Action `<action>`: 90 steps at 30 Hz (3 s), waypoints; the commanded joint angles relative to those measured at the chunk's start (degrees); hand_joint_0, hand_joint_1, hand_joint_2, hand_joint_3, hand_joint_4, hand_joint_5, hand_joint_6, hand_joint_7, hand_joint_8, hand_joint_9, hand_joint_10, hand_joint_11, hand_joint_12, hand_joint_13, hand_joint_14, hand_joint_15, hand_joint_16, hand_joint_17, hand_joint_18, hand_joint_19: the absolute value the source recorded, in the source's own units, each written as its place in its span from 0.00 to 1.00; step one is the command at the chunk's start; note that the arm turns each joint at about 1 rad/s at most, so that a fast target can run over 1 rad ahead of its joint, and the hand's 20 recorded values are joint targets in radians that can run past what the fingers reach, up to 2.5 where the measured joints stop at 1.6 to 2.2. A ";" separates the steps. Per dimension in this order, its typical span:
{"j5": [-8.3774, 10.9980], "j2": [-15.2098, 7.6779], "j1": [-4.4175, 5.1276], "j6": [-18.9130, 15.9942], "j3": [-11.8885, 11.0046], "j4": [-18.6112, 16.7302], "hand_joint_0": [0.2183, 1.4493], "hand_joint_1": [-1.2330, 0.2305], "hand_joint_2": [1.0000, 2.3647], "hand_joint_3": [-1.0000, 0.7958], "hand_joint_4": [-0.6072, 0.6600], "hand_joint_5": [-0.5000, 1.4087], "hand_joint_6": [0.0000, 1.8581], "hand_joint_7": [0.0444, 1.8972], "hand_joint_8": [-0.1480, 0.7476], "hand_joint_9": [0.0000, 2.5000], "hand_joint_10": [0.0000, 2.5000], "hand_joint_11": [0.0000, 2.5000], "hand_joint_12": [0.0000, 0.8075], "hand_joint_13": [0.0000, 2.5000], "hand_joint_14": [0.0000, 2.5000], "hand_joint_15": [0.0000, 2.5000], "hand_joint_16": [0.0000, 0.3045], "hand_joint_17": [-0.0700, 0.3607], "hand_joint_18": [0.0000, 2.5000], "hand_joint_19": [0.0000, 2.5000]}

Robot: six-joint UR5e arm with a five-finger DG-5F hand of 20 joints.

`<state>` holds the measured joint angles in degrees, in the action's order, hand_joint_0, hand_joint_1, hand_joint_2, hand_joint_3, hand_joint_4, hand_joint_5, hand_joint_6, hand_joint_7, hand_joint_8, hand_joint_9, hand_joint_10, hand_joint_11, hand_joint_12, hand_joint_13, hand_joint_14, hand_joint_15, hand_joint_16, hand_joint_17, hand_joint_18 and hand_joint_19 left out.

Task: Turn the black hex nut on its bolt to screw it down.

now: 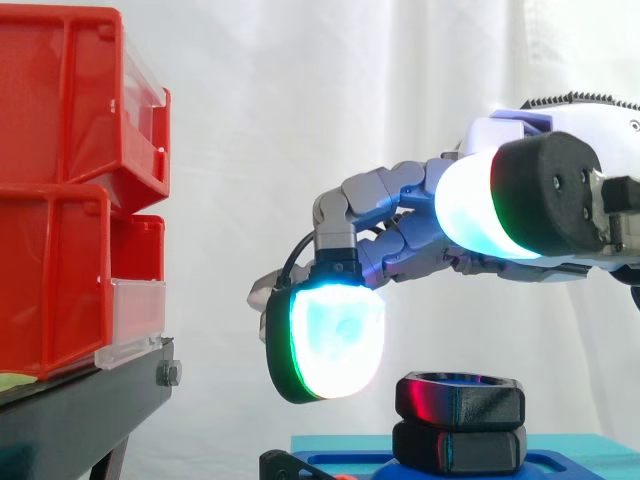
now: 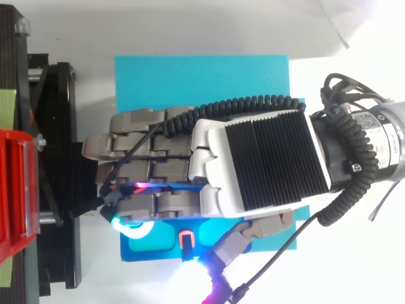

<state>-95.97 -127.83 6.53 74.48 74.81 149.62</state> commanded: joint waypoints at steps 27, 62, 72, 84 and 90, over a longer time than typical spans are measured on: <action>-1.15 0.03 -0.20 1.46 0.08 1.20 0.21 0.70 0.00 0.28 0.69 0.18 0.29 0.66 0.47 0.21 0.00 0.13 0.40 0.14 0.00 0.01 0.17 0.43 0.14 0.09; -4.22 0.03 -2.83 1.55 0.08 1.46 0.21 0.69 0.00 0.28 0.69 0.17 0.39 0.52 0.47 0.23 0.01 0.14 0.38 0.17 0.00 0.02 0.16 0.42 0.17 0.10; -5.54 0.03 -4.07 1.55 0.08 1.55 0.22 0.69 0.00 0.28 0.69 0.17 0.39 0.52 0.47 0.24 0.00 0.14 0.38 0.17 0.00 0.02 0.16 0.42 0.17 0.10; -7.39 0.03 -5.38 1.55 0.08 0.85 0.22 0.69 0.00 0.28 0.69 0.17 0.39 0.52 0.47 0.24 0.00 0.14 0.38 0.17 0.00 0.02 0.16 0.42 0.17 0.10; -8.53 0.03 -6.00 1.46 0.08 0.85 0.22 0.69 0.00 0.28 0.69 0.17 0.39 0.52 0.47 0.24 0.00 0.14 0.38 0.17 0.00 0.03 0.16 0.42 0.17 0.10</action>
<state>-103.81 -127.80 0.83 75.98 74.88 150.51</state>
